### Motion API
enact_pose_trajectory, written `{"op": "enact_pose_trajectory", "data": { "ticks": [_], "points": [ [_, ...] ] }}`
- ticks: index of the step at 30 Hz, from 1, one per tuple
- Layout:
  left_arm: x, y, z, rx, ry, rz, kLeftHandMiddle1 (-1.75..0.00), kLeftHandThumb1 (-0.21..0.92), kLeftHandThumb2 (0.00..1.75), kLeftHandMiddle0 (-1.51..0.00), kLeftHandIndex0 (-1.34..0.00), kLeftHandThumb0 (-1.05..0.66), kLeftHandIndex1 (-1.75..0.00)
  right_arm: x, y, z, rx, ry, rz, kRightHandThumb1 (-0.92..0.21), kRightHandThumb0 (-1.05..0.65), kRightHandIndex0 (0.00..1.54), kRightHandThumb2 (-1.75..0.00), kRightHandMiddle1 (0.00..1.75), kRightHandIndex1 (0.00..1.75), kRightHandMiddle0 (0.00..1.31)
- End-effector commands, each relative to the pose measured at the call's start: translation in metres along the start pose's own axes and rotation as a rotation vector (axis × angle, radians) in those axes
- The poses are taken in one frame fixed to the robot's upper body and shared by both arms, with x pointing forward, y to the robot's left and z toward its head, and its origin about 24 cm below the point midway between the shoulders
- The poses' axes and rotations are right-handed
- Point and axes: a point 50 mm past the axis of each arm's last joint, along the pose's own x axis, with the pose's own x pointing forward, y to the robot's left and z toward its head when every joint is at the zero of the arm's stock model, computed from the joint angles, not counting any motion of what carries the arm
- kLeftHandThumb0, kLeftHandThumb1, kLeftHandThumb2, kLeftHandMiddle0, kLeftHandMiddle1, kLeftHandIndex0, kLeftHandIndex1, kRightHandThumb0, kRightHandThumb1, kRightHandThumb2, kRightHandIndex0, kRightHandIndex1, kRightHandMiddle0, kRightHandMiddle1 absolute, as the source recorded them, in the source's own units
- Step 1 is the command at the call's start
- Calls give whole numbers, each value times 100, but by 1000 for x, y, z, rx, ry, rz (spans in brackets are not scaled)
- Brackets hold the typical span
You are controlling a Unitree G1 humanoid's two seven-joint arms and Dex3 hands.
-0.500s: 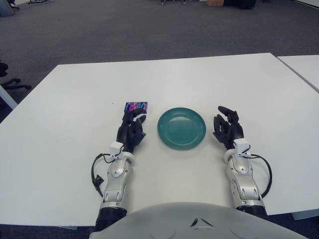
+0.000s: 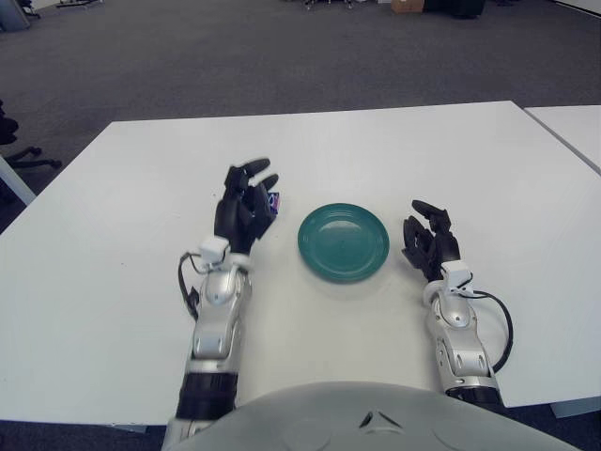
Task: Put the gum into the plate.
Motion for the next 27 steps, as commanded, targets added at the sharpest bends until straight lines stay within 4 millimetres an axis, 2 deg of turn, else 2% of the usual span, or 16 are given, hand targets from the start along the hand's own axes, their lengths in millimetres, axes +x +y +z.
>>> {"op": "enact_pose_trajectory", "data": {
  "ticks": [1,7,9,11,16,19,23,27],
  "points": [
    [20,5,7,81,-30,-3,-64,92,72,-34,-15,-73,-103,-4,2,-20,0,118,7,-92,-60,53,-59,92,3,2],
    [42,18,3,201,24,-83,-59,92,74,-31,-8,-66,-99,-3,4,-21,-3,118,13,-92,-61,52,-60,91,2,1],
    [58,31,3,385,6,-170,-55,92,72,-32,-7,-66,-99,-2,4,-21,-2,114,20,-92,-62,51,-60,91,2,1],
    [64,37,3,497,-14,-222,-52,92,70,-32,-6,-66,-100,-2,5,-21,0,112,24,-92,-62,51,-60,91,2,1],
    [73,41,4,792,-53,-344,-41,92,65,-33,-4,-72,-99,-1,6,-22,8,113,26,-92,-61,50,-59,92,1,1],
    [86,45,0,963,-52,-397,-34,92,62,-32,-3,-76,-99,-1,6,-23,4,113,28,-92,-60,50,-59,92,1,1],
    [104,49,-10,1097,-20,-447,-27,92,57,-29,-3,-82,-99,0,6,-24,0,115,27,-92,-60,51,-60,92,2,1],
    [111,47,-12,1177,-15,-503,-25,92,50,-28,-2,-84,-100,-1,6,-26,0,121,19,-92,-60,51,-61,93,2,1]
  ]
}}
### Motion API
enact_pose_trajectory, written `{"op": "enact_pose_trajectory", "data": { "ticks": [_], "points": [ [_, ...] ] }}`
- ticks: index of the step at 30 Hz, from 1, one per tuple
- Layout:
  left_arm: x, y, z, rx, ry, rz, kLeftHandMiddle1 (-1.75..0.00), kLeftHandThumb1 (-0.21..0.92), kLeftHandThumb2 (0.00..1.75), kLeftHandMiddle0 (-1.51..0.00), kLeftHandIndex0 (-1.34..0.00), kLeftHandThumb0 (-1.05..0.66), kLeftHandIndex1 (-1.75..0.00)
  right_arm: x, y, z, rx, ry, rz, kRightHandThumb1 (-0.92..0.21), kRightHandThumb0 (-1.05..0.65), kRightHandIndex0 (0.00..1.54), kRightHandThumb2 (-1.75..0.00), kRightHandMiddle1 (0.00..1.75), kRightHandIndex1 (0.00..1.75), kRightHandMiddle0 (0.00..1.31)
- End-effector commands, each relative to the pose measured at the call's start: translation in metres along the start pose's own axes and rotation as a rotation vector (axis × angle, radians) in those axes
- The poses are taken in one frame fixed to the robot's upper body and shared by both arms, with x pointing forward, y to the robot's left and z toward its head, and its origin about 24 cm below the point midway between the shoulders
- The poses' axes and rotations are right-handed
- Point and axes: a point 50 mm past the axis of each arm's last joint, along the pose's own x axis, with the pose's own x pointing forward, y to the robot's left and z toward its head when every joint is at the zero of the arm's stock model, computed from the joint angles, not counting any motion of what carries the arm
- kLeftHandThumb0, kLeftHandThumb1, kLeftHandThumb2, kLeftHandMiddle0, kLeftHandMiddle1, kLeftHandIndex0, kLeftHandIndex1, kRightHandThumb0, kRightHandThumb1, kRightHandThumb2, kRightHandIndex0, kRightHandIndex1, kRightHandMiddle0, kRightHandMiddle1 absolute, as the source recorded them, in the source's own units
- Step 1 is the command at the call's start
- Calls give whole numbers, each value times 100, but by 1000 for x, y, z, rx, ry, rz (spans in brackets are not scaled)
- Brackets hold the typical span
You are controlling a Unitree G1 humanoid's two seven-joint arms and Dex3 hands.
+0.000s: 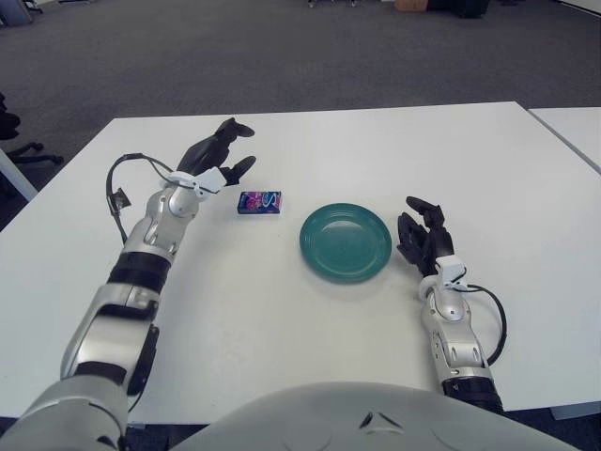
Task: Put the gum into the plate.
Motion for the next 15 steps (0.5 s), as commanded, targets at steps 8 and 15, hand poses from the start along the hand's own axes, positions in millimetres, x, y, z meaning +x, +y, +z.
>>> {"op": "enact_pose_trajectory", "data": {
  "ticks": [8,15],
  "points": [
    [22,-2,3,230,-57,-193,-24,92,45,-28,-2,-91,-102,-10,-1,-26,-3,144,-31,-92,-59,51,-61,93,1,1],
    [20,-12,-1,267,-60,-309,-23,92,35,-28,-3,-97,-102,-12,-7,-27,-16,152,-48,-92,-59,53,-59,93,3,1]
  ]
}}
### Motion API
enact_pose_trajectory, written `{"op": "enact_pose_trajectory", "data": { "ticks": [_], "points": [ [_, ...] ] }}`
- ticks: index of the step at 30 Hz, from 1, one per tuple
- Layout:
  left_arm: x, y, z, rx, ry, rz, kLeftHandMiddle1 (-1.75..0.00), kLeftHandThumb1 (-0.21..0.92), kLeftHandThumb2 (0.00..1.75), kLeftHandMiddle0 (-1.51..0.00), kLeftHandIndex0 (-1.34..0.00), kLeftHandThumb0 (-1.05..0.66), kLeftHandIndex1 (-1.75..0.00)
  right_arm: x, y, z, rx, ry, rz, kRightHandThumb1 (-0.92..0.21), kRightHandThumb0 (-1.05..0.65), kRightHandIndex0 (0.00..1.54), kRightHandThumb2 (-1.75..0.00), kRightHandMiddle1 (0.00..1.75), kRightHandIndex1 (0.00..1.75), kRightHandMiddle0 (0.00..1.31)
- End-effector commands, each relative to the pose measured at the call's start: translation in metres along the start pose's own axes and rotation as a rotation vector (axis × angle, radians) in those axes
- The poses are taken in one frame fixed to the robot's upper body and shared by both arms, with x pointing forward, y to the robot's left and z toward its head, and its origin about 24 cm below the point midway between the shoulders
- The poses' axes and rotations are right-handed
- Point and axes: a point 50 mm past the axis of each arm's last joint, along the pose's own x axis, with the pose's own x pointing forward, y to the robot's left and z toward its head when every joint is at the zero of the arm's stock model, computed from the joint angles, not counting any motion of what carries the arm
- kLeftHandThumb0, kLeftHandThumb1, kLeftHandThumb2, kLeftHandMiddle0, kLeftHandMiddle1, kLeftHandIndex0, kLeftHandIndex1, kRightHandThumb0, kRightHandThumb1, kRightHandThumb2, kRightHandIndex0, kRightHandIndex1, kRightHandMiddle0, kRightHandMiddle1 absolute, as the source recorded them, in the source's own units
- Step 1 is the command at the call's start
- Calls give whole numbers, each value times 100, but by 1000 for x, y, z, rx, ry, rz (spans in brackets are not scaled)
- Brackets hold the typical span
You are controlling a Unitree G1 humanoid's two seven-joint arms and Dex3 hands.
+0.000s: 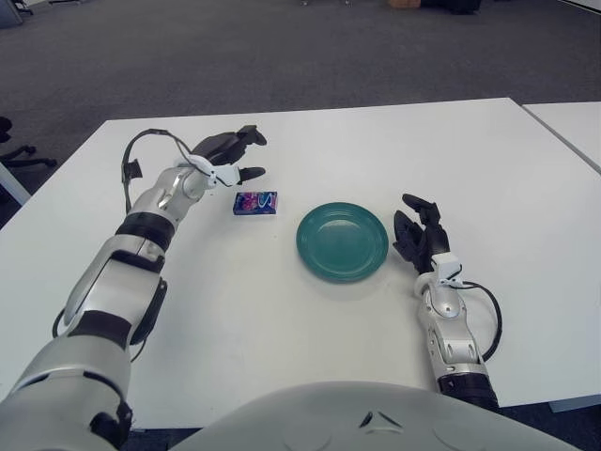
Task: Put the gum into the plate.
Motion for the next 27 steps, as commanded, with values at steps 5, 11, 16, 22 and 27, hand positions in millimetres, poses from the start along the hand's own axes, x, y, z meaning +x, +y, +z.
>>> {"op": "enact_pose_trajectory", "data": {
  "ticks": [5,11,16,22,27],
  "points": [
    [-3,-10,-10,-4,33,-109,-21,92,34,-27,-2,-98,-101,-13,-10,-25,-23,133,-30,-92,-59,56,-58,93,5,1],
    [-3,-22,-9,-43,33,-142,-20,92,37,-27,-2,-97,-100,-12,-11,-28,-10,133,-27,-92,-57,60,-58,93,6,2],
    [-3,-28,-7,-52,26,-152,-19,92,38,-28,-3,-99,-100,-12,-11,-29,-4,132,-23,-92,-56,59,-58,93,6,2],
    [-4,-35,-6,-81,16,-182,-20,92,38,-31,-5,-101,-100,-13,-12,-29,-2,131,-23,-92,-55,58,-58,93,6,2],
    [-6,-40,-5,-78,6,-203,-21,92,34,-32,-9,-100,-101,-13,-12,-29,1,133,-23,-92,-57,57,-58,94,6,3]
  ]
}}
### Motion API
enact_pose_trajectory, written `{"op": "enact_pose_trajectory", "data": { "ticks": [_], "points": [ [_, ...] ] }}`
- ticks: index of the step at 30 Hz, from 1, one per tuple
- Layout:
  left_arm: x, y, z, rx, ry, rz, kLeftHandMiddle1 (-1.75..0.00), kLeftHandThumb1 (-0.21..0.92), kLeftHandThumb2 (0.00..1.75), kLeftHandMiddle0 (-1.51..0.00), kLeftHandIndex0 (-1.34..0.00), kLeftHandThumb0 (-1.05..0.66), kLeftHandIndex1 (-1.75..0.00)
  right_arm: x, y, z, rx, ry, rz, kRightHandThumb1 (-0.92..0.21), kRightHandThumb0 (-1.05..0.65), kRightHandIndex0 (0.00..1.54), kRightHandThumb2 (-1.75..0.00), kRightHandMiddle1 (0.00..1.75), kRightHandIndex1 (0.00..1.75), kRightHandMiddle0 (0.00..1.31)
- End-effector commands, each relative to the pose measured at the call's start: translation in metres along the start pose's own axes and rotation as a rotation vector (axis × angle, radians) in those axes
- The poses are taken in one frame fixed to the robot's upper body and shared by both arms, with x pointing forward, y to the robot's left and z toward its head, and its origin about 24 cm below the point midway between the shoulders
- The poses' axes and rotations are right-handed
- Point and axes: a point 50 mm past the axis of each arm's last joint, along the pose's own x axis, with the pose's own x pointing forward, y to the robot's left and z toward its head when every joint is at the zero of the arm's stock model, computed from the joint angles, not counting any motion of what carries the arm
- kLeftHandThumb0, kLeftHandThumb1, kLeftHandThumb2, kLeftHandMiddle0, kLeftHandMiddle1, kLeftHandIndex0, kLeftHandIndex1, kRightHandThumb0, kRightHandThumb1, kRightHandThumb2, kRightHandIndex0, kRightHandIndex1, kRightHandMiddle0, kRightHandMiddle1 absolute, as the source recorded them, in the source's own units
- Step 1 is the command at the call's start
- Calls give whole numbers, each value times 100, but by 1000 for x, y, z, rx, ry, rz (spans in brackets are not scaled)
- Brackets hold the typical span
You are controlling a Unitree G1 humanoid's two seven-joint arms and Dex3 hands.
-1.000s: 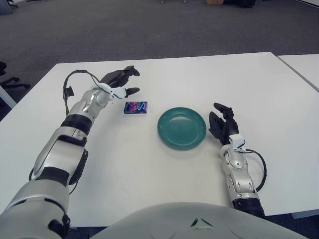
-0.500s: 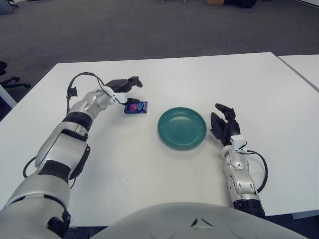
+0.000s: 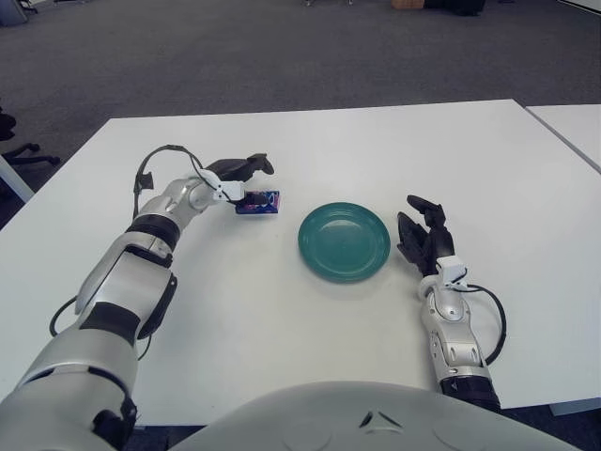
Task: Put the gum into the plate.
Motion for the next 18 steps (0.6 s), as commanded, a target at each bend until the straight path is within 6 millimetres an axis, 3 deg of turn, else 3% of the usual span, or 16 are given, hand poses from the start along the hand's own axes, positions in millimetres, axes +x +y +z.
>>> {"op": "enact_pose_trajectory", "data": {
  "ticks": [1,18],
  "points": [
    [-3,-5,-4,1,12,-28,-21,92,34,-32,-10,-99,-101,-12,-6,-27,-2,148,-17,-92,-58,57,-58,94,6,3],
    [-4,-24,-7,-25,56,-91,-13,92,27,-31,-10,-92,-98,-10,-8,-28,-1,157,-22,-92,-57,56,-58,94,6,4]
  ]
}}
